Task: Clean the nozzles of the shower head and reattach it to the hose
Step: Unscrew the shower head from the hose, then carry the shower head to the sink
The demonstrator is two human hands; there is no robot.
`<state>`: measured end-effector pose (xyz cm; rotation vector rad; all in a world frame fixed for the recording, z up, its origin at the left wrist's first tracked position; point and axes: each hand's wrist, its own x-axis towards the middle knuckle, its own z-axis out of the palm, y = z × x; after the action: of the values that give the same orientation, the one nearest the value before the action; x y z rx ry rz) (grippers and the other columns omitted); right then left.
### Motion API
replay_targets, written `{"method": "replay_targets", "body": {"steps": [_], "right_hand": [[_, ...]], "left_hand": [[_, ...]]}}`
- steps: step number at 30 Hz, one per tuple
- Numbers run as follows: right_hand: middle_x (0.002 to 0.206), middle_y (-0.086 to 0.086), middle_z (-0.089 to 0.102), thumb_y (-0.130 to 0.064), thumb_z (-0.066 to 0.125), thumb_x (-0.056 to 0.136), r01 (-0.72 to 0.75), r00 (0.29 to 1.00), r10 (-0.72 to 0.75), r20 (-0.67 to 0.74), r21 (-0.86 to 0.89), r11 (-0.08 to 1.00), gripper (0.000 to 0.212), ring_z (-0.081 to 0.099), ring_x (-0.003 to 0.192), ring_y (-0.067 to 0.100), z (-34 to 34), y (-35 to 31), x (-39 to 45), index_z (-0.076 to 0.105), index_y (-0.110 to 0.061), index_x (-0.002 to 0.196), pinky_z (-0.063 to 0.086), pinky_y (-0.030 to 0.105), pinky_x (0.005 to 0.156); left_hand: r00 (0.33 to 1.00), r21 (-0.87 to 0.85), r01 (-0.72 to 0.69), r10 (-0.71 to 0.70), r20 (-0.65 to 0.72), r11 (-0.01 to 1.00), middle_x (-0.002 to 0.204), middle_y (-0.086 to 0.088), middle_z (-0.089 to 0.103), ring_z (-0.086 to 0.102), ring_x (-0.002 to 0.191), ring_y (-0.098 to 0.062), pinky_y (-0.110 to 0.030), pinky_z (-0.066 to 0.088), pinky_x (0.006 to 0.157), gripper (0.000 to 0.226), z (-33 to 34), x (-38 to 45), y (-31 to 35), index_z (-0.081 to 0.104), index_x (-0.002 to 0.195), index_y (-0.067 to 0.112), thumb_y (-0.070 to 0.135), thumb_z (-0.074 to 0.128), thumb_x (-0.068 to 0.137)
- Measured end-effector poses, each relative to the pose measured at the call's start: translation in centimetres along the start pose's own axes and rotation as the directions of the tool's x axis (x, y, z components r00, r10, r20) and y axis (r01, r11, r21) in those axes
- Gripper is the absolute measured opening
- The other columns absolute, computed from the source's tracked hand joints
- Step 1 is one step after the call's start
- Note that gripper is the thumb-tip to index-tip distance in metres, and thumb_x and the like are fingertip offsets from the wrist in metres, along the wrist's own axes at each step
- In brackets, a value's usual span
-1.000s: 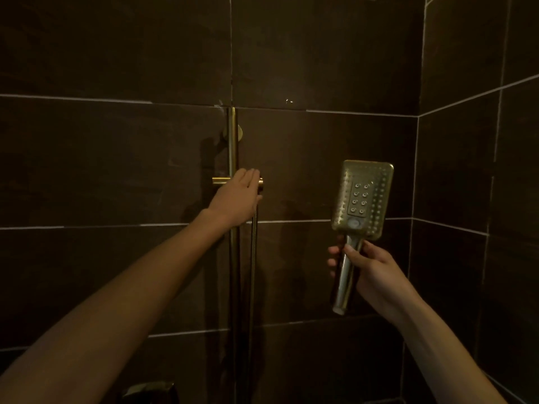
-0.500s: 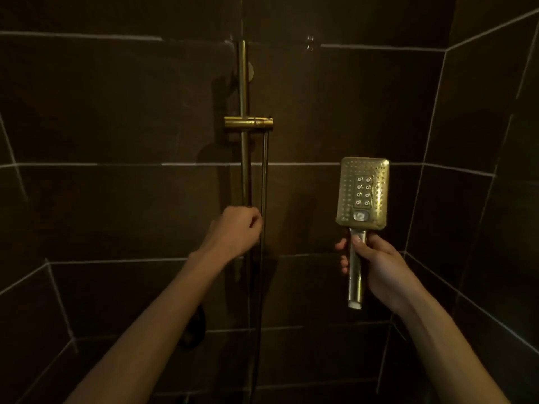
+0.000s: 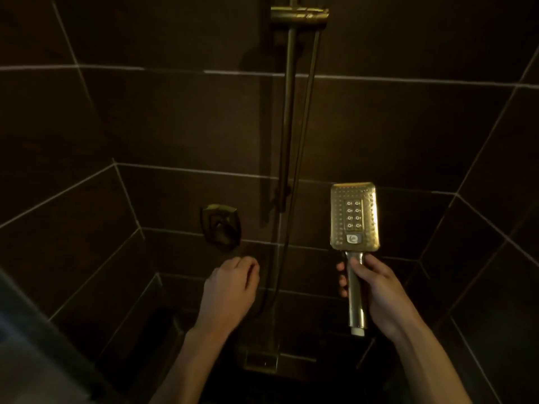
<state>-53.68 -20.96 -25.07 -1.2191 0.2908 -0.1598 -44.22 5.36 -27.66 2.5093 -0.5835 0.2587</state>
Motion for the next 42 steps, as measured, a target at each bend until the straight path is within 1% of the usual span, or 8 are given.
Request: {"method": "replay_targets", "body": {"steps": [2, 7, 13, 19, 24, 29, 35, 42], "right_hand": [[0.093, 0.008, 0.069, -0.020, 0.057, 0.096, -0.040, 0.999, 0.040, 0.003, 0.028, 0.999, 0.026, 0.063, 0.071, 0.019, -0.1, 1.7, -0.5, 0.065, -0.014, 0.120, 0.054, 0.034, 0.060], [0.088, 0.009, 0.067, -0.018, 0.052, 0.098, -0.202, 0.978, 0.199, 0.054, 0.046, 0.978, 0.021, 0.059, 0.066, 0.017, 1.4, 6.6, -1.6, 0.064, -0.011, 0.115, 0.051, 0.032, 0.056], [0.087, 0.007, 0.070, -0.017, 0.053, 0.098, -0.399, 0.911, 0.393, 0.125, 0.029, 0.916, 0.018, 0.060, 0.065, 0.016, 5.1, 11.9, -3.1, 0.066, -0.013, 0.109, 0.051, 0.032, 0.059], [0.101, 0.009, 0.073, -0.021, 0.058, 0.093, -0.538, 0.810, 0.532, 0.244, -0.050, 0.842, 0.024, 0.064, 0.072, 0.018, 10.2, 16.2, -3.9, 0.068, -0.016, 0.114, 0.056, 0.035, 0.063], [0.101, 0.010, 0.073, -0.018, 0.057, 0.094, -0.598, 0.726, 0.598, 0.339, -0.119, 0.793, 0.025, 0.062, 0.071, 0.019, 16.4, 19.1, -5.0, 0.067, -0.017, 0.117, 0.055, 0.036, 0.063], [0.093, 0.010, 0.072, -0.015, 0.051, 0.098, -0.609, 0.640, 0.646, 0.415, -0.238, 0.756, 0.025, 0.060, 0.071, 0.020, 24.5, 22.0, -6.5, 0.064, -0.014, 0.119, 0.052, 0.038, 0.068], [0.093, 0.009, 0.071, -0.015, 0.050, 0.098, -0.595, 0.544, 0.678, 0.495, -0.343, 0.727, 0.023, 0.059, 0.074, 0.021, 36.5, 25.5, -9.3, 0.066, -0.015, 0.115, 0.049, 0.037, 0.070], [0.094, 0.012, 0.067, -0.007, 0.045, 0.099, -0.575, 0.462, 0.688, 0.559, -0.402, 0.713, 0.027, 0.057, 0.073, 0.021, 49.4, 30.1, -12.0, 0.059, -0.008, 0.122, 0.047, 0.037, 0.068]], "left_hand": [[0.998, 0.076, -0.015, 0.020, -0.064, 0.997, 0.103, 0.017, 0.063, 0.059, 0.091, 0.003, -0.019, 0.050, 0.082, 0.023, 1.2, -3.0, -0.5, 0.062, 0.114, 0.034, 0.035, 0.046, 0.098], [0.988, 0.200, 0.067, -0.038, -0.148, 0.977, 0.115, 0.008, 0.066, 0.060, 0.107, -0.009, -0.032, 0.050, 0.090, 0.026, 3.6, -10.6, -3.3, 0.066, 0.117, 0.026, 0.032, 0.051, 0.097], [0.965, 0.281, 0.249, -0.214, -0.149, 0.927, 0.137, 0.004, 0.055, 0.051, 0.126, -0.016, -0.043, 0.045, 0.103, 0.035, 4.4, -19.4, -6.7, 0.063, 0.124, 0.024, 0.038, 0.043, 0.099], [0.882, 0.300, 0.469, -0.429, -0.194, 0.830, 0.150, 0.001, 0.047, 0.043, 0.136, -0.021, -0.046, 0.036, 0.111, 0.040, 2.2, -26.2, -9.5, 0.062, 0.129, 0.030, 0.042, 0.040, 0.098], [0.785, 0.273, 0.613, -0.531, -0.320, 0.741, 0.136, -0.001, 0.058, 0.051, 0.128, -0.025, -0.048, 0.042, 0.102, 0.039, -0.9, -31.2, -12.9, 0.064, 0.123, 0.026, 0.041, 0.045, 0.093], [0.641, 0.242, 0.765, -0.667, -0.381, 0.597, 0.110, 0.003, 0.067, 0.060, 0.106, -0.020, -0.044, 0.050, 0.089, 0.033, -4.5, -35.9, -17.5, 0.068, 0.102, 0.028, 0.044, 0.042, 0.090], [0.513, 0.206, 0.858, -0.757, -0.406, 0.471, 0.100, 0.003, 0.068, 0.062, 0.094, -0.017, -0.038, 0.052, 0.082, 0.040, -10.3, -41.7, -24.1, 0.071, 0.097, 0.022, 0.042, 0.036, 0.093], [0.370, 0.129, 0.926, -0.786, -0.496, 0.354, 0.098, 0.001, 0.069, 0.063, 0.087, -0.016, -0.033, 0.051, 0.077, 0.018, -16.7, -47.3, -31.3, 0.072, 0.097, 0.018, 0.029, 0.059, 0.095]]}}
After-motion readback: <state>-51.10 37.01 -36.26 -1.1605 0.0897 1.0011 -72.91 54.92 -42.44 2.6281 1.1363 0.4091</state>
